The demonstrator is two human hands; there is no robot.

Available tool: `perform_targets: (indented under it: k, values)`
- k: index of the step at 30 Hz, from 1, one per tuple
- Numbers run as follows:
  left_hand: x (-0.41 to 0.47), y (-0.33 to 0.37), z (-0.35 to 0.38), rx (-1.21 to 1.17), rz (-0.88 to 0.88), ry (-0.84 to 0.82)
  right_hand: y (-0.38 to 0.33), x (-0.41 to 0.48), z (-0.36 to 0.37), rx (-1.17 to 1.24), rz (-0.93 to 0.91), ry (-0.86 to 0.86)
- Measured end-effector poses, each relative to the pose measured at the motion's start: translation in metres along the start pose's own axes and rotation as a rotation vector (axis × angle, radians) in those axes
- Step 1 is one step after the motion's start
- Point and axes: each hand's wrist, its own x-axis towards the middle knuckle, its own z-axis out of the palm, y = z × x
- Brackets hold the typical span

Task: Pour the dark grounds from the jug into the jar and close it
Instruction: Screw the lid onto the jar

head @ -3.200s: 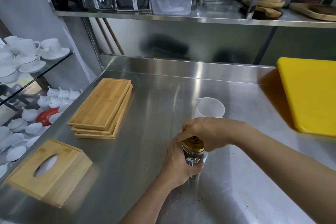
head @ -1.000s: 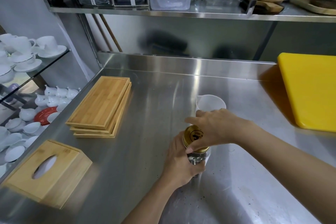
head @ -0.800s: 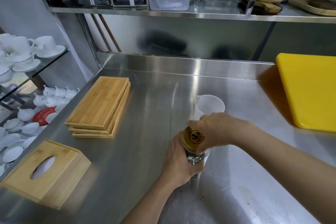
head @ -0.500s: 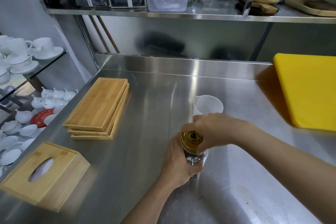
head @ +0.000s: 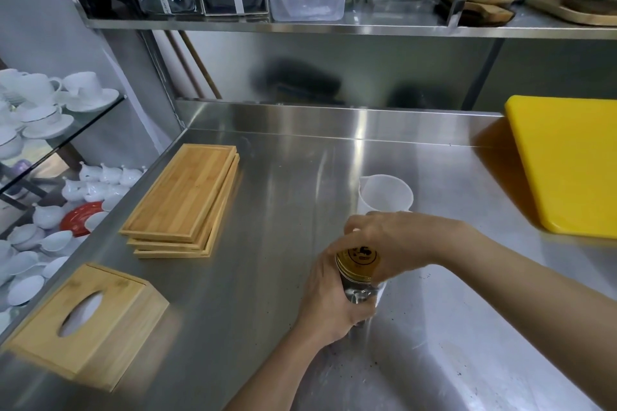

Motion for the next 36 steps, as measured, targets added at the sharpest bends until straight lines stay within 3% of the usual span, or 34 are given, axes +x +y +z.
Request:
perform_targets:
  k: [2, 7, 14, 26, 33, 36]
  values:
    - [0.001, 0.001, -0.001, -0.019, 0.009, -0.032, 0.0, 0.0, 0.005, -0.06, -0.048, 0.025]
    - [0.005, -0.001, -0.012, -0.099, 0.024, -0.172, 0.004, 0.0, 0.022, -0.208, -0.204, 0.277]
    - [0.023, 0.003, -0.022, -0.123, -0.026, -0.333, 0.002, 0.002, 0.04, -0.137, -0.243, 0.467]
    - [0.004, 0.006, 0.0, -0.385, 0.002, -0.108, -0.015, 0.007, 0.049, -0.094, 0.061, 0.511]
    - [-0.007, 0.03, 0.014, -0.161, -0.025, 0.264, -0.035, 0.011, 0.051, -0.073, 0.267, 0.565]
    - [-0.008, 0.028, 0.021, 0.042, -0.149, 0.287, -0.04, 0.011, 0.052, -0.075, 0.343, 0.562]
